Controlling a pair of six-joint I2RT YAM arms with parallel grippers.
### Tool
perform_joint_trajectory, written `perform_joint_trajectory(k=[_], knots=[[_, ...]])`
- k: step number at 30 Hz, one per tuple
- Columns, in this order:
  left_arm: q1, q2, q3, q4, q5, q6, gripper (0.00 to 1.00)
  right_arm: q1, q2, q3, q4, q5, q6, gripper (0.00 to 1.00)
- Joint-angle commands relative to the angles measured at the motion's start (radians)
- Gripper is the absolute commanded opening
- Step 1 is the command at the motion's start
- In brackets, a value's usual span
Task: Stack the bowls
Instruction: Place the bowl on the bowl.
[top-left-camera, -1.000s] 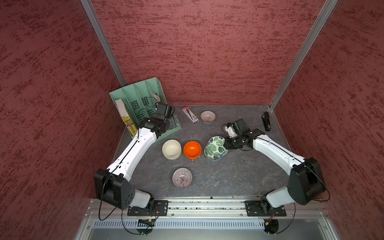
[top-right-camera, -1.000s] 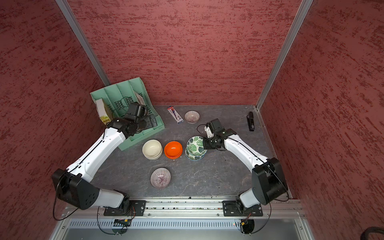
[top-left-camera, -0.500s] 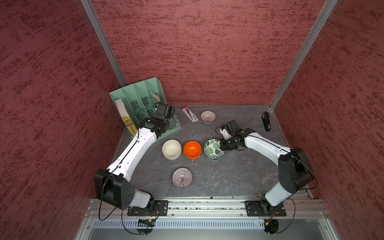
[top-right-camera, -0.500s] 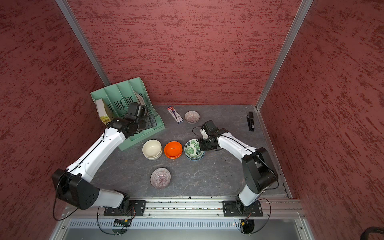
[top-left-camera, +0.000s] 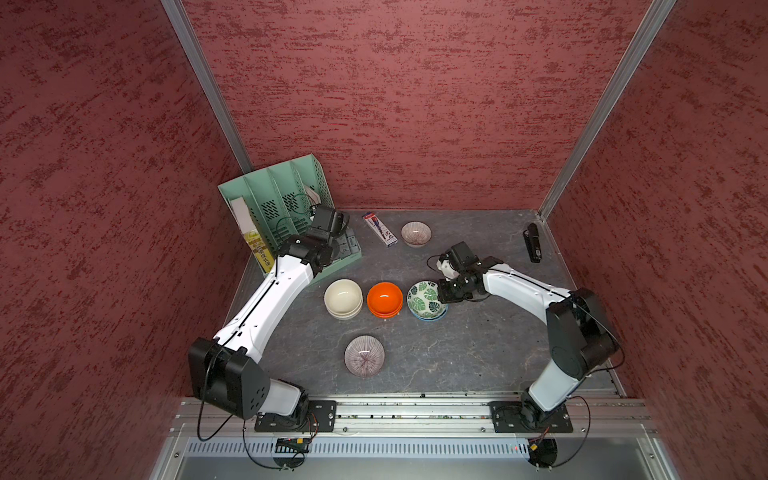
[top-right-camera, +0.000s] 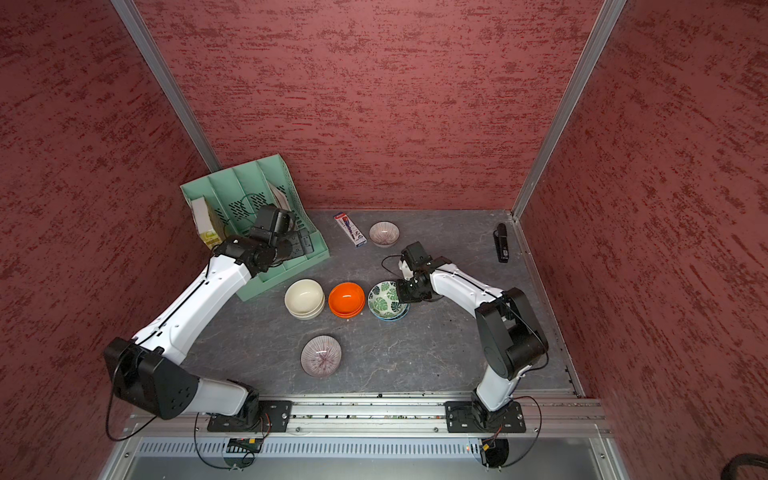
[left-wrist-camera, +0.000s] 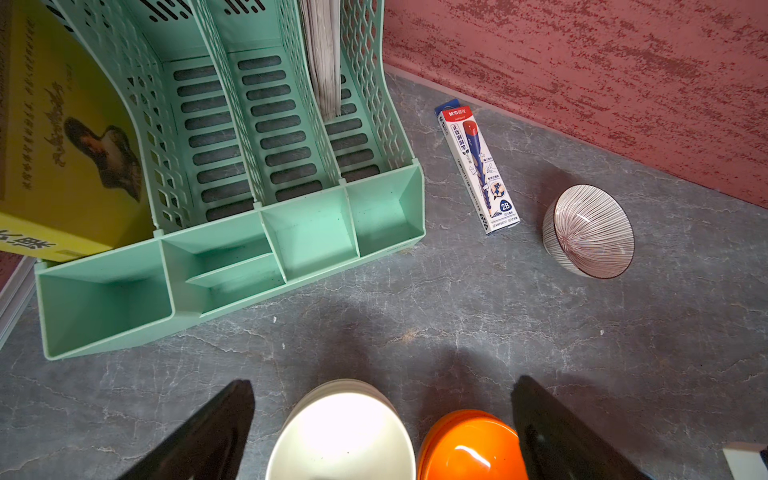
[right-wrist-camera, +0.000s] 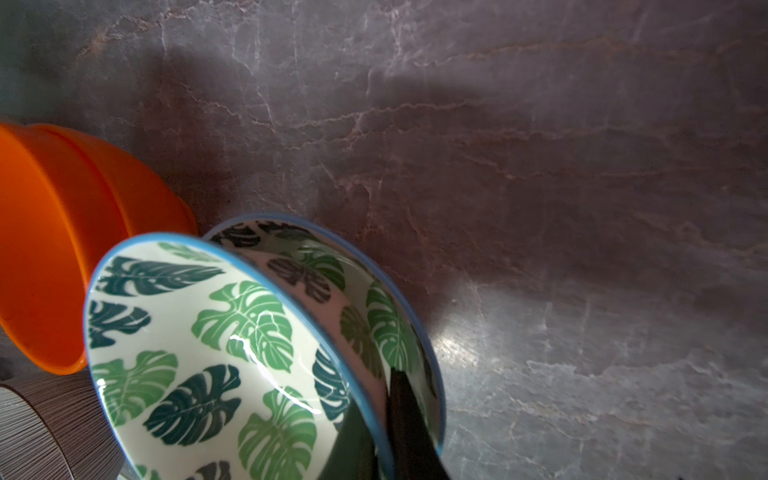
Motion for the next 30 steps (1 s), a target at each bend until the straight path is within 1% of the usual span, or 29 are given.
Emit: perform_joint_trajectory(k=[1,8,16,18,22,25,30], knots=[[0.006,-0.008,0.025,0.007,-0.016,0.013,1.00,0.017,0.017,0.048,0.021,0.016,-0.008,0.06],[0.007,-0.009,0.025,0.007,-0.017,0.013,1.00,0.027,0.027,0.058,0.007,0.035,-0.011,0.07],[0.007,-0.010,0.023,0.006,-0.016,0.012,1.00,0.029,0.030,0.057,-0.001,0.045,-0.015,0.14],[0.007,-0.011,0.021,0.007,-0.017,0.012,1.00,0.030,0.032,0.058,-0.004,0.050,-0.016,0.19],[0.007,-0.014,0.021,0.004,-0.020,0.012,1.00,0.030,0.029,0.056,-0.003,0.058,-0.016,0.25],[0.007,-0.014,0.020,0.005,-0.020,0.012,1.00,0.030,0.018,0.057,-0.008,0.065,-0.013,0.32],[0.007,-0.015,0.019,0.007,-0.019,0.012,1.00,0.030,-0.039,0.049,-0.033,0.108,-0.011,0.41]])
